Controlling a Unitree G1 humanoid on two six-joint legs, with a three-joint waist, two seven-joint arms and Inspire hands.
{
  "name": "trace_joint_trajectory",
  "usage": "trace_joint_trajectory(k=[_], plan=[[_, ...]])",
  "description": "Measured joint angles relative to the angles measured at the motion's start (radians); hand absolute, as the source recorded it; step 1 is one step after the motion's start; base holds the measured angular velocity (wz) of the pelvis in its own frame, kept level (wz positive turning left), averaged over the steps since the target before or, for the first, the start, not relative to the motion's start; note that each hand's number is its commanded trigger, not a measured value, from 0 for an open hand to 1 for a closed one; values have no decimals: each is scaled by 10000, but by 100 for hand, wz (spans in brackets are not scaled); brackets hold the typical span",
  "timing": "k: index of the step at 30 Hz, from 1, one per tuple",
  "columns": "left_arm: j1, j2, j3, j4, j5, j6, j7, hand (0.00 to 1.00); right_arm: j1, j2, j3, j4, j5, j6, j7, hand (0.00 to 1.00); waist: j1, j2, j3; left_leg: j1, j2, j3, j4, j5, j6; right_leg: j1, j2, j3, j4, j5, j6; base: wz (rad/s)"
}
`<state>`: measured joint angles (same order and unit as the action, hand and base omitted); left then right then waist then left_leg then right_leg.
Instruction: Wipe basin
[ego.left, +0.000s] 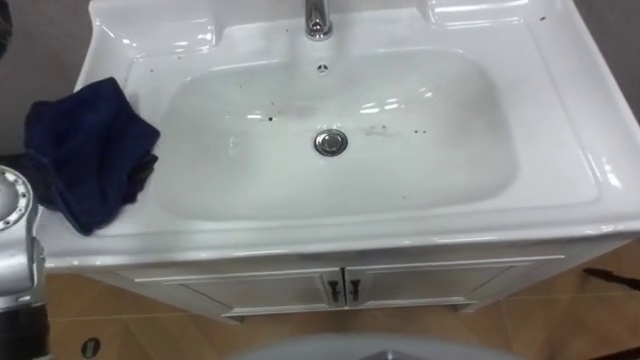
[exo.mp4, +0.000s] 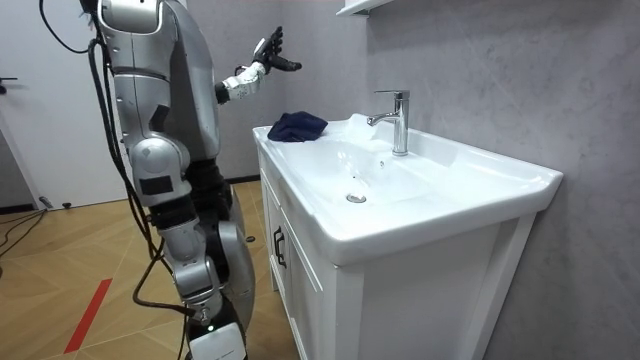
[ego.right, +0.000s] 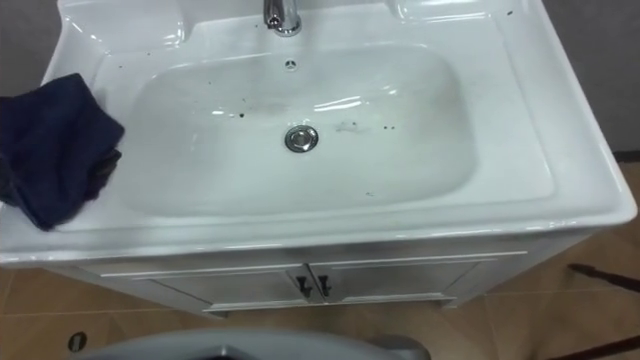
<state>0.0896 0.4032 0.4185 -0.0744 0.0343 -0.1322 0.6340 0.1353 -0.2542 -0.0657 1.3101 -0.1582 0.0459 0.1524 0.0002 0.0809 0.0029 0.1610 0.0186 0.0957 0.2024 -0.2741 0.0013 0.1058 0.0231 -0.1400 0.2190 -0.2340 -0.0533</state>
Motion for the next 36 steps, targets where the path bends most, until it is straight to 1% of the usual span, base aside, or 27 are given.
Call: trace_joint_trajectory(k=[1, 2, 4, 6, 7, 9, 10, 11, 12, 13, 14, 15, 16, 18, 19, 20, 21, 23, 24, 25, 27, 28, 31, 32, 34, 35, 36], plan=[[71, 0, 72, 6, 2, 0, 20, 0, 12, 0, 0, 0, -13, -17, 2, 0, 46, 2, -1, -4, 0, -1, -1, 0, 0, -9, 1, 0, 0, 0, 0, 0], [271, 2, 218, 91, -6, -38, 112, 0, 45, -7, -31, -9, -61, -9, -6, 0, 82, 10, -7, -3, -5, 0, -13, 0, 0, -8, -7, -12, -1, -2, 3, 0], [700, -2, 401, 543, -6, -80, 278, 0, 78, -59, -164, -20, -72, -7, -41, 0, 105, -28, 14, 11, -14, 0, -35, 11, 18, -4, -16, -20, -1, -6, 11, 3], [1194, -54, 405, 1636, -3, -57, 369, 0, 54, -77, -162, -24, -85, -3, -152, 0, 159, 10, -20, 21, -24, -5, -33, 13, 22, 3, -29, -26, 9, -12, 20, 0], [1261, -113, 407, 1924, -7, -18, 353, 0, 58, -74, -163, -49, -85, -5, -174, 0, 195, 10, -24, 20, -25, -7, -32, 13, 22, 3, -30, -31, 14, -14, 23, 0], [1569, -467, 420, 2710, -28, 29, 344, 0, 152, -60, -164, -71, -36, -6, -189, 0, 318, -56, -34, 6, -31, -35, -22, 13, 23, 10, -42, -71, 10, -16, 27, 7], [1617, -584, 420, 3132, -29, 30, 346, 0, 139, -51, -164, -72, 18, 0, -194, 0, 326, -88, -53, -15, -45, -128, -12, 14, 25, 11, -54, -137, -1, -19, 29, 16], [1624, -622, 420, 3377, -30, 27, 350, 0, 148, -41, -167, -70, 17, 8, -192, 0, 332, -184, -50, -46, -57, -198, -7, 22, 37, 10, -65, -190, -3, -25, 35, 24], [1691, -661, 385, 3937, -30, 19, 345, 0, 138, -38, -166, -94, 18, 42, -179, 0, 362, -241, -92, -85, -78, -287, -3, 38, 60, 5, -85, -273, 3, -32, 42, 16], [1864, -751, 245, 4477, -52, 20, 305, 0, 136, -46, -181, -182, 17, 141, -176, 0, 356, -246, -82, -75, -84, -286, 1, 49, 64, -7, -95, -282, -29, -33, 45, 9], [1974, -826, 138, 4731, -54, 29, 270, 0, 140, -47, -186, -215, 0, 163, -176, 0, 354, -214, -81, -73, -88, -290, 9, 49, 65, 1, -100, -294, -41, -33, 46, 0], [2171, -1003, -116, 5234, -49, 31, 129, 0, 132, -41, -190, -251, -49, 170, -178, 0, 353, -283, -74, -76, -105, -304, 19, 49, 65, 9, -129, -349, -31, -36, 55, 4], [2246, -1091, -272, 5525, -47, 31, 44, 0, 116, -38, -192, -258, -61, 171, -169, 0, 344, -338, -46, -86, -119, -331, 22, 52, 71, 17, -143, -374, -17, -40, 62, 11], [2354, -1322, -957, 7141, -57, 44, -402, 0, 53, -32, -180, -236, -22, 202, -133, 0, 356, -444, -24, -83, -166, -417, -1, 72, 105, 97, -196, -426, -17, -61, 99, 12], [2409, -1484, -1158, 7874, -150, 129, -645, 0, 113, -5, -170, -205, -33, 199, -67, 0, 347, -458, -35, 18, -172, -416, -10, 71, 105, 210, -195, -404, -60, -67, 109, 0], [2490, -1575, -1243, 8139, -266, 194, -770, 0, 123, 25, -164, -205, -34, 201, -53, 0, 347, -477, -46, 56, -171, -413, -21, 71, 106, 250, -189, -388, -93, -67, 110, 0], [2583, -1708, -1353, 8719, -327, 260, -1051, 0, 111, 87, -163, -230, -49, 201, -20, 0, 351, -527, -68, 44, -167, -416, -23, 70, 107, 261, -184, -395, -136, -63, 114, 0], [2638, -1845, -1510, 9489, -353, 395, -1417, 0, 123, 168, -147, -201, -23, 218, 31, 0, 346, -566, -91, -24, -168, -419, -6, 70, 107, 241, -197, -487, -152, -52, 120, 11], [2604, -1874, -1635, 10105, -338, 446, -1697, 0, 127, 183, -132, -134, -2, 254, 56, 0, 345, -573, -102, -58, -172, -438, 16, 70, 107, 245, -212, -549, -150, -52, 120, 14], [2590, -1881, -1710, 10409, -339, 483, -1849, 0, 120, 185, -133, -131, -3, 305, 67, 0, 343, -572, -102, -69, -173, -442, 31, 70, 107, 245, -215, -555, -150, -51, 121, 9], [2579, -1927, -1927, 11253, -340, 821, -2462, 0, 113, 192, -136, -130, -11, 411, 116, 0, 325, -571, -84, -99, -173, -461, 53, 70, 107, 232, -217, -579, -151, -52, 120, 3], [2569, -1953, -1944, 11392, -341, 931, -2614, 0, 106, 195, -139, -144, -53, 431, 115, 0, 313, -581, -69, -116, -173, -476, 57, 70, 107, 226, -219, -595, -152, -53, 120, 7], [2476, -2109, -2126, 11956, -398, 1505, -3491, 0, 59, 237, -134, -152, -87, 661, 139, 0, 281, -532, -46, -132, -175, -505, 57, 70, 107, 226, -233, -649, -141, -81, 120, 6], [2460, -2141, -2123, 12005, -395, 1616, -3641, 0, 56, 244, -134, -159, -91, 660, 155, 0, 277, -528, -45, -136, -175, -505, 56, 71, 107, 223, -234, -654, -138, -88, 118, 3], [2407, -2230, -2125, 12070, -390, 1951, -4270, 0, 39, 251, -141, -172, -104, 661, 281, 0, 265, -547, -47, -194, -170, -504, 78, 71, 107, 168, -236, -668, -121, -108, 112, 0], [2364, -2243, -2125, 12104, -386, 2012, -4426, 0, 35, 250, -144, -174, -108, 661, 301, 0, 265, -555, -47, -223, -169, -504, 108, 71, 107, 155, -236, -670, -124, -107, 111, 3], [2256, -2249, -2144, 12152, -357, 2180, -4749, 0, 35, 250, -141, -184, -145, 667, 315, 0, 264, -558, -47, -293, -167, -504, 194, 71, 106, 145, -235, -669, -147, -100, 111, 0]])
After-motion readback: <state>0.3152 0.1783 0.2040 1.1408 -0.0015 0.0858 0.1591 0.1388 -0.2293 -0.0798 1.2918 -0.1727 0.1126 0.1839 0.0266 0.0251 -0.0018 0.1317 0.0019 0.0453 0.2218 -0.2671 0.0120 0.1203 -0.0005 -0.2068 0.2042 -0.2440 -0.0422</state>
